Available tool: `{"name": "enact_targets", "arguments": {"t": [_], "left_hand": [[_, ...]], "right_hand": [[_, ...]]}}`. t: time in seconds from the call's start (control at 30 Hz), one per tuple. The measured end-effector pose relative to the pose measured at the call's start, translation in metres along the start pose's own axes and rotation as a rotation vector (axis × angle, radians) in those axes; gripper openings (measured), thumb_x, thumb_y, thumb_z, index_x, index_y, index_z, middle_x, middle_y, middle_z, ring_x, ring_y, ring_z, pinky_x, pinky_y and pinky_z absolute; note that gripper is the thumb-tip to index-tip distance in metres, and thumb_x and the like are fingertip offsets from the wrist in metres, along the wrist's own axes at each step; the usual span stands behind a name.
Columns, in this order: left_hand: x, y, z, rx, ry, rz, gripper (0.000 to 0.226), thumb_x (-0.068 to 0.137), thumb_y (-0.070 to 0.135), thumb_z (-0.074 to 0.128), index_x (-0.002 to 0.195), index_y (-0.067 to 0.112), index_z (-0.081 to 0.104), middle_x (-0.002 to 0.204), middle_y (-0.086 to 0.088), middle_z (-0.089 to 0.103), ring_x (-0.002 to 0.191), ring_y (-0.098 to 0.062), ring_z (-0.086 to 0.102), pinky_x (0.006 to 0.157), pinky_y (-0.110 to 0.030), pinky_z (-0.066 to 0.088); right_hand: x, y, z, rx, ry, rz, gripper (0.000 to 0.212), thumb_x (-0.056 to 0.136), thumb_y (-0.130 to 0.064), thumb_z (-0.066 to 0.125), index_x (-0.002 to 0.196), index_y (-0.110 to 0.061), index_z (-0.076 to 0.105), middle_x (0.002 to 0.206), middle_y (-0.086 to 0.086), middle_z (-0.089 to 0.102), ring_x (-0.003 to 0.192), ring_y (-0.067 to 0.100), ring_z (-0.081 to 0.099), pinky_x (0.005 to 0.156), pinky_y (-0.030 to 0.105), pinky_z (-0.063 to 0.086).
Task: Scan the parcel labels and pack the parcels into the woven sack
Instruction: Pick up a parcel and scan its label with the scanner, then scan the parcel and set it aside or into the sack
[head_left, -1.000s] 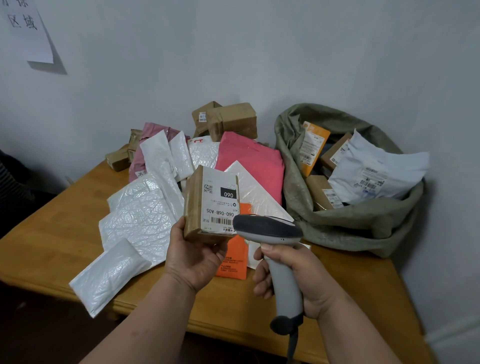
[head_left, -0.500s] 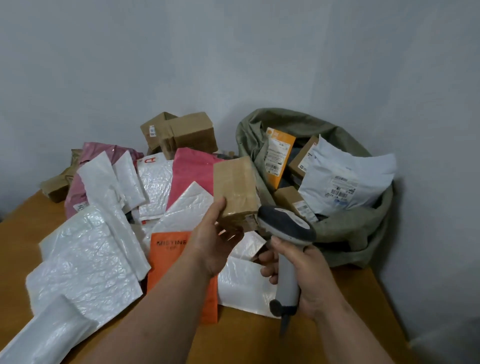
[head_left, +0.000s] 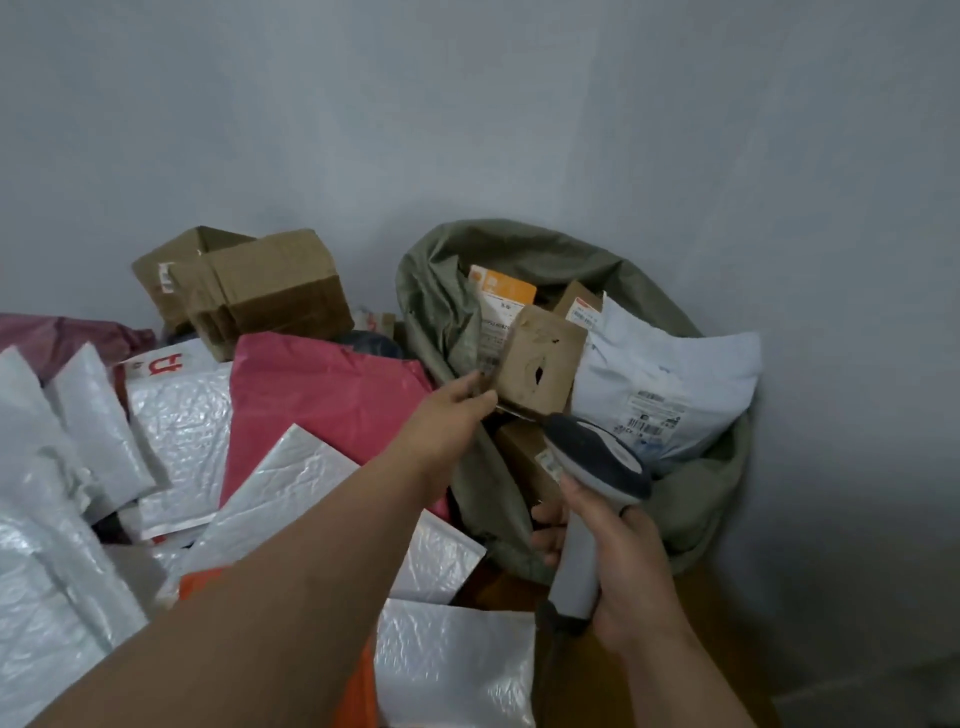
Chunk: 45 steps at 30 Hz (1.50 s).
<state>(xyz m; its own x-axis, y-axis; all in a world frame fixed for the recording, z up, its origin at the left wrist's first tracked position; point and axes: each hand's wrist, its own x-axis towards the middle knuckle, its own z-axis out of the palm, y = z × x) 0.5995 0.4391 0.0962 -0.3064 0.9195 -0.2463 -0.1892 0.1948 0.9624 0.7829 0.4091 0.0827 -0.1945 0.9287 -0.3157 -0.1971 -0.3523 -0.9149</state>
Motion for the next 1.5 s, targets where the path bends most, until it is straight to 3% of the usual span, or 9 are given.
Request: {"name": "enact_targets", "arguments": {"t": [0.13, 0.4, 0.53, 0.63, 0.87, 1.07, 1.23, 1.37, 1.5], "left_hand": [[-0.026, -0.024, -0.015, -0.005, 0.109, -0.002, 0.042, 0.099, 0.019, 0.057, 0.140, 0.025, 0.053, 0.135, 0.001, 0.059, 0.121, -0.017, 0.057, 0.105, -0.042, 0.048], [-0.128, -0.040, -0.071, -0.046, 0.444, 0.094, 0.030, 0.099, 0.020, 0.059, 0.128, 0.025, 0.061, 0.112, 0.003, 0.066, 0.103, -0.015, 0.065, 0.087, -0.031, 0.056], [-0.205, -0.069, -0.108, -0.073, 0.624, 0.059, 0.026, 0.097, 0.023, 0.061, 0.123, 0.027, 0.064, 0.110, 0.003, 0.068, 0.099, -0.014, 0.066, 0.084, -0.032, 0.055], [-0.261, -0.095, -0.139, -0.097, 0.782, 0.030, 0.018, 0.094, 0.025, 0.066, 0.111, 0.032, 0.065, 0.106, 0.007, 0.068, 0.088, -0.007, 0.067, 0.068, -0.026, 0.054], [-0.339, -0.169, -0.232, 0.310, 1.069, -0.168, 0.067, 0.080, 0.031, 0.078, 0.141, 0.024, 0.051, 0.142, -0.004, 0.050, 0.121, -0.020, 0.050, 0.089, -0.032, 0.043], [-0.367, -0.230, -0.303, 0.814, 0.821, -0.635, 0.106, 0.068, 0.066, 0.074, 0.153, 0.046, 0.015, 0.164, 0.005, 0.014, 0.148, -0.025, 0.019, 0.110, -0.048, 0.035], [-0.364, -0.261, -0.335, 0.927, 0.552, -0.638, 0.113, 0.072, 0.052, 0.076, 0.148, 0.053, -0.007, 0.163, 0.011, -0.019, 0.151, -0.027, -0.014, 0.116, -0.062, 0.016], [-0.365, -0.275, -0.353, 0.969, 0.471, -0.562, 0.115, 0.072, 0.043, 0.076, 0.151, 0.048, -0.008, 0.161, 0.007, -0.014, 0.150, -0.030, -0.006, 0.114, -0.051, 0.030], [-0.366, -0.269, -0.364, 1.025, 0.539, -0.419, 0.085, 0.082, 0.026, 0.063, 0.153, 0.038, 0.017, 0.152, -0.004, 0.022, 0.135, -0.032, 0.026, 0.107, -0.041, 0.036]], "right_hand": [[-0.006, 0.011, 0.008, -0.046, -0.063, 0.018, 0.046, 0.067, -0.039, 0.078, 0.101, -0.009, 0.071, 0.078, 0.013, 0.074, 0.060, 0.021, 0.068, 0.051, 0.029, 0.053], [-0.059, 0.037, 0.040, -0.195, -0.328, 0.033, 0.042, 0.072, -0.044, 0.075, 0.102, -0.015, 0.072, 0.083, 0.009, 0.075, 0.070, 0.021, 0.071, 0.061, 0.032, 0.053], [-0.104, 0.068, 0.063, -0.247, -0.470, 0.109, 0.023, 0.088, -0.030, 0.072, 0.101, -0.010, 0.071, 0.075, 0.008, 0.075, 0.061, 0.018, 0.069, 0.051, 0.027, 0.053], [-0.138, 0.091, 0.083, -0.301, -0.576, 0.190, 0.021, 0.090, -0.027, 0.072, 0.095, -0.007, 0.071, 0.076, 0.011, 0.074, 0.060, 0.021, 0.068, 0.051, 0.030, 0.051], [-0.189, 0.134, 0.126, -0.375, -0.668, 0.202, 0.020, 0.090, -0.024, 0.072, 0.102, -0.008, 0.069, 0.073, 0.008, 0.072, 0.060, 0.021, 0.068, 0.051, 0.029, 0.050], [-0.211, 0.183, 0.186, -0.405, -0.610, 0.221, 0.023, 0.090, -0.024, 0.072, 0.105, -0.007, 0.068, 0.079, 0.013, 0.073, 0.062, 0.024, 0.069, 0.052, 0.031, 0.050], [-0.226, 0.224, 0.226, -0.401, -0.587, 0.263, 0.020, 0.089, -0.023, 0.072, 0.104, -0.010, 0.069, 0.077, 0.012, 0.074, 0.061, 0.023, 0.068, 0.049, 0.029, 0.049], [-0.231, 0.242, 0.236, -0.392, -0.520, 0.290, 0.022, 0.090, -0.023, 0.072, 0.106, -0.009, 0.068, 0.076, 0.011, 0.074, 0.062, 0.023, 0.068, 0.050, 0.028, 0.050], [-0.234, 0.247, 0.234, -0.401, -0.469, 0.300, 0.024, 0.089, -0.023, 0.073, 0.106, -0.007, 0.068, 0.077, 0.011, 0.073, 0.062, 0.022, 0.069, 0.051, 0.028, 0.050]]}}
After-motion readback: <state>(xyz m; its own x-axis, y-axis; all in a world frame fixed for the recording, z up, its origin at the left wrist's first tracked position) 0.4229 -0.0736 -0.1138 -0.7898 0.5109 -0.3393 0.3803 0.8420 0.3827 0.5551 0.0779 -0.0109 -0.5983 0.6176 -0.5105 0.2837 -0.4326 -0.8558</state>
